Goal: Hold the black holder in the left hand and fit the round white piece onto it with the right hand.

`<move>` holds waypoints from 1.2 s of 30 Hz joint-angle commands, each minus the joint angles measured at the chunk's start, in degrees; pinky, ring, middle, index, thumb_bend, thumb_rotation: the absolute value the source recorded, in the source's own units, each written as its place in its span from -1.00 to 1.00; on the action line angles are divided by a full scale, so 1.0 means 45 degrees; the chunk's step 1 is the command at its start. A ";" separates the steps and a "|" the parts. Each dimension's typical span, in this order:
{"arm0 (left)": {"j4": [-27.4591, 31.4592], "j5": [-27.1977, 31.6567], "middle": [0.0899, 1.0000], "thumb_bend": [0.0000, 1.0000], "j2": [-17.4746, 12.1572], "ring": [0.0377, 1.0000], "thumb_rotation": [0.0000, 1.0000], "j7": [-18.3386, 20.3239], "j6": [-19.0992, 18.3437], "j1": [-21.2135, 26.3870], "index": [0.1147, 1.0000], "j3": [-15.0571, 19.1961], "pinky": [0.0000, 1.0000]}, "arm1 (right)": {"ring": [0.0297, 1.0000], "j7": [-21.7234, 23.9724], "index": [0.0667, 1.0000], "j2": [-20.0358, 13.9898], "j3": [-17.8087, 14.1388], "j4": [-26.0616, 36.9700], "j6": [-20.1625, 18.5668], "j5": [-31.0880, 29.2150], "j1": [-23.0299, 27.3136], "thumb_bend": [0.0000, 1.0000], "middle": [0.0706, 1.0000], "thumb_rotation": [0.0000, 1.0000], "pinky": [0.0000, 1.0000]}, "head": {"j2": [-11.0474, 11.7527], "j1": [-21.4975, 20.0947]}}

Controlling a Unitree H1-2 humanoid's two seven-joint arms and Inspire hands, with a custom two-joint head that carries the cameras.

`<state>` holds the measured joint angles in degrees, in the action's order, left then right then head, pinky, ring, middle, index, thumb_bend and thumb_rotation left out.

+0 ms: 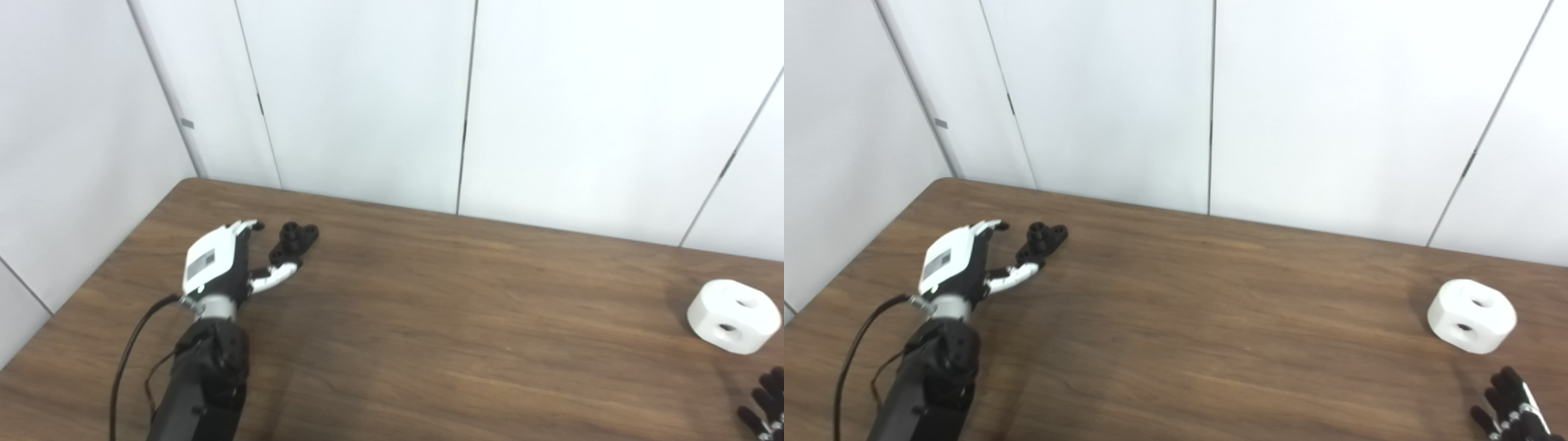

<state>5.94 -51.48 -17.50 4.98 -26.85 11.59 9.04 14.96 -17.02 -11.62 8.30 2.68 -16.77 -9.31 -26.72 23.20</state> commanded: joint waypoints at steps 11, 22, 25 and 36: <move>-0.0977 -0.0144 0.83 0.58 -0.0263 0.91 -0.06 0.0276 -0.0010 0.1586 0.63 0.0653 0.95 | 1.00 0.0092 1.00 -0.0232 -0.0144 0.0491 0.0223 -0.0237 -0.0131 0.32 1.00 1.00 1.00 | -0.0149 -0.0060; -0.2296 -0.0358 0.82 0.58 -0.0245 0.89 -0.10 0.0066 -0.0013 0.2100 0.60 0.0697 0.94 | 1.00 0.0115 1.00 -0.0316 -0.0160 0.0704 0.0065 -0.0189 -0.0220 0.36 1.00 1.00 1.00 | -0.0272 -0.0107; -0.2675 -0.0308 0.79 0.57 -0.0313 0.88 -0.11 -0.0034 -0.0013 0.2148 0.56 0.0583 0.93 | 1.00 0.0029 1.00 -0.0301 -0.0193 0.0812 -0.0041 -0.0129 -0.0257 0.32 1.00 1.00 1.00 | -0.0291 -0.0157; -0.3264 -0.0219 0.76 0.56 -0.0512 0.88 -0.14 -0.0170 -0.0012 0.2290 0.49 0.0298 0.91 | 1.00 -0.0013 1.00 -0.0282 -0.0247 0.0942 -0.0150 -0.0057 -0.0290 0.32 1.00 1.00 1.00 | -0.0293 -0.0240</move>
<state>-9.37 -51.86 -17.64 5.96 -26.92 19.07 10.28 15.23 -17.07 -12.03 10.42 1.15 -16.74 -10.58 -28.04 22.06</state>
